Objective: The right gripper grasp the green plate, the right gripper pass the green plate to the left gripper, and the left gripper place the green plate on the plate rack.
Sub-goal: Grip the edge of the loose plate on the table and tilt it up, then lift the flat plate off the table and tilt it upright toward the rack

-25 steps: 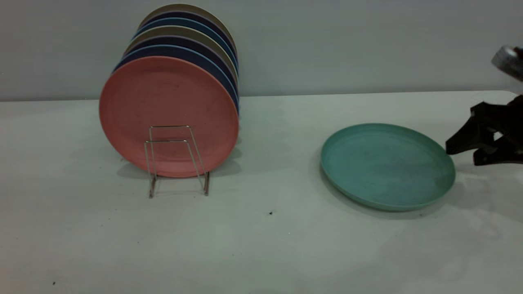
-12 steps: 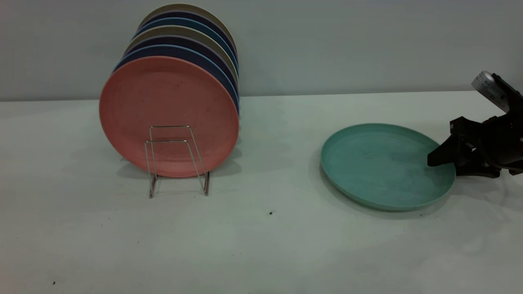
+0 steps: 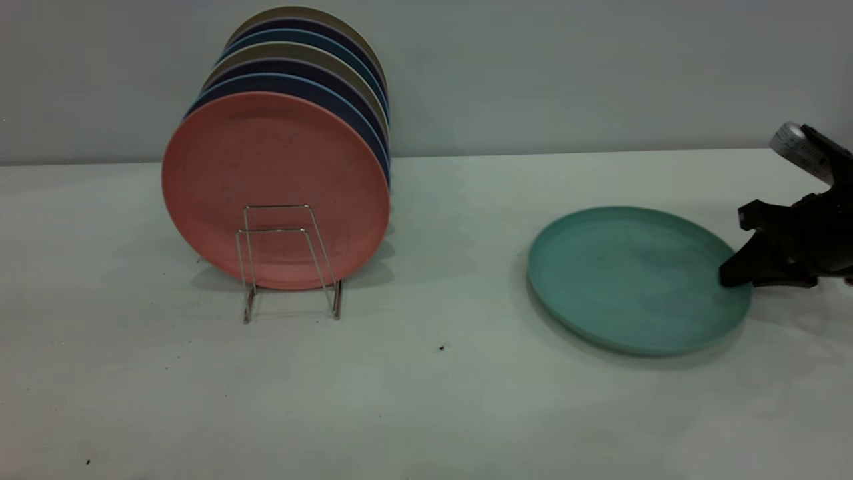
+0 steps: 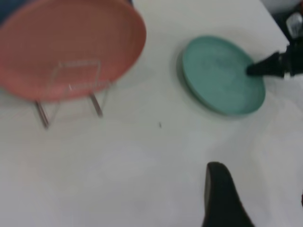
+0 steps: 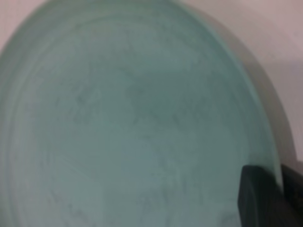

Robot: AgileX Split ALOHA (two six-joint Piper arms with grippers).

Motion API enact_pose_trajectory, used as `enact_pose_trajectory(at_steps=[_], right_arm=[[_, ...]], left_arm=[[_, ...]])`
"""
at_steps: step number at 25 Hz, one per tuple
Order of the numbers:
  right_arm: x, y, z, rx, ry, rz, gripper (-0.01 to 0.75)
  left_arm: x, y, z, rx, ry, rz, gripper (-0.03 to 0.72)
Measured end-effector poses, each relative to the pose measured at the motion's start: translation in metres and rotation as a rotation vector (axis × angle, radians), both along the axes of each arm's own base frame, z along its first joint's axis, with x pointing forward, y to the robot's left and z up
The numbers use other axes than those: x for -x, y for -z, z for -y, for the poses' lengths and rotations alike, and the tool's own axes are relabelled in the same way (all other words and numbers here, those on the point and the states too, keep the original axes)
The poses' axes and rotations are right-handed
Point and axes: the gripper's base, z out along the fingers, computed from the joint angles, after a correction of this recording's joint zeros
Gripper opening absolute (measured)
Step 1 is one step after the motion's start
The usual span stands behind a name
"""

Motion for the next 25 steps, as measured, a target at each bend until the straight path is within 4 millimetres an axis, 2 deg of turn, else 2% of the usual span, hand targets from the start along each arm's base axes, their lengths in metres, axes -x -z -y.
enact_pose_trajectory(at_steps=[3, 6, 10, 15, 18, 21, 25], right_arm=[[0.0, -0.023, -0.004, 0.075, -0.102, 0.022, 0.013], [0.0, -0.048, -0.017, 0.132, -0.206, 0.044, 0.013], [0.002, -0.07, -0.055, 0.146, -0.327, 0.063, 0.013], [0.009, -0.077, -0.114, 0.096, -0.458, 0.07, 0.013], [0.014, -0.079, -0.141, 0.058, -0.495, 0.071, 0.013], [0.02, -0.083, -0.161, 0.008, -0.525, 0.068, 0.013], [0.026, -0.088, -0.177, -0.078, -0.559, 0.066, 0.013]], left_arm=[[-0.014, 0.014, 0.003, 0.048, 0.008, -0.101, 0.427], [-0.031, 0.029, 0.006, 0.095, 0.024, -0.15, 0.427], [-0.052, 0.046, 0.01, 0.167, 0.04, -0.153, 0.427], [-0.076, 0.079, 0.019, 0.225, 0.051, -0.209, 0.427], [-0.086, 0.105, 0.028, 0.235, 0.061, -0.256, 0.427], [-0.092, 0.127, 0.033, 0.238, 0.065, -0.328, 0.427], [-0.094, 0.149, 0.033, 0.228, 0.062, -0.399, 0.427]])
